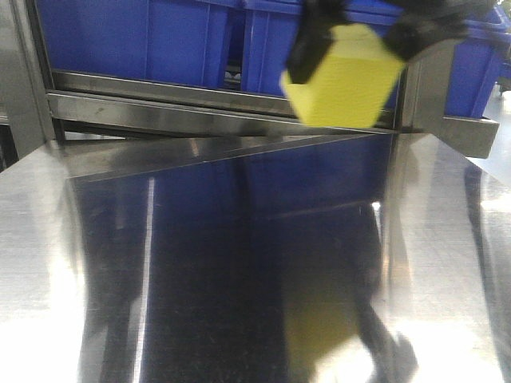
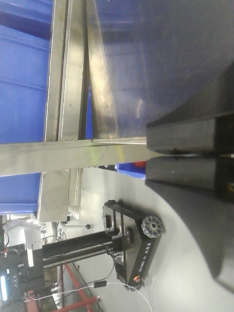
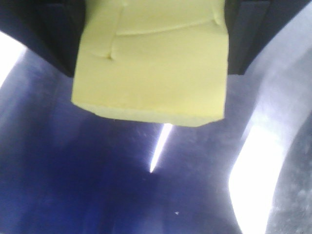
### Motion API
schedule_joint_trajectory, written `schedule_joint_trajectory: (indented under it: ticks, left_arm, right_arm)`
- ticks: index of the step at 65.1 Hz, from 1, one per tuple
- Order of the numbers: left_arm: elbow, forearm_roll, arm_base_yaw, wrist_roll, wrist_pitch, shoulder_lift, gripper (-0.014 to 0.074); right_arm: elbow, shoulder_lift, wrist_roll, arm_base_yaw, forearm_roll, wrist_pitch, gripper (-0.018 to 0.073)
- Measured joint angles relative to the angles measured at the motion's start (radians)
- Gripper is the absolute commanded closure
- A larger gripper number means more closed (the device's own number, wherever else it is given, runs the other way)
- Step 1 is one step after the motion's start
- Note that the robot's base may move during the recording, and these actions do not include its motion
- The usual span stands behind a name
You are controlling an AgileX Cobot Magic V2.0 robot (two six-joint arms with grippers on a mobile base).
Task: Place yellow foam block on left shelf second layer
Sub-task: 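Close the right gripper on the block and lift it off the table, then drive the base away from the table holding the block in the right gripper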
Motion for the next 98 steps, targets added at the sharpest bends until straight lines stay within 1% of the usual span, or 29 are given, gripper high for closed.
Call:
schedule_joint_trajectory:
  ticks: [14, 24, 41, 51, 65, 72, 98]
  left_arm:
    - [0.000, 0.000, 0.000, 0.000, 0.000, 0.000, 0.0460]
    - [0.000, 0.000, 0.000, 0.000, 0.000, 0.000, 0.0460]
    - [0.000, 0.000, 0.000, 0.000, 0.000, 0.000, 0.0460]
    - [0.000, 0.000, 0.000, 0.000, 0.000, 0.000, 0.0460]
    - [0.000, 0.000, 0.000, 0.000, 0.000, 0.000, 0.0460]
    - [0.000, 0.000, 0.000, 0.000, 0.000, 0.000, 0.0460]
    - [0.000, 0.000, 0.000, 0.000, 0.000, 0.000, 0.0460]
  right_arm:
    - [0.225, -0.268, -0.120, -0.019, 0.000, -0.046, 0.0271]
    - [0.362, -0.451, -0.163, -0.021, -0.002, -0.090, 0.0271]
    - [0.538, -0.815, -0.175, -0.021, -0.032, -0.132, 0.0271]
    - [0.601, -1.006, -0.175, -0.021, -0.060, -0.132, 0.0271]
    - [0.671, -1.255, -0.177, -0.021, -0.066, -0.132, 0.0271]
    - [0.690, -1.318, -0.177, -0.021, -0.066, -0.128, 0.0271]
    - [0.694, -1.325, -0.179, -0.021, -0.067, -0.121, 0.0271]
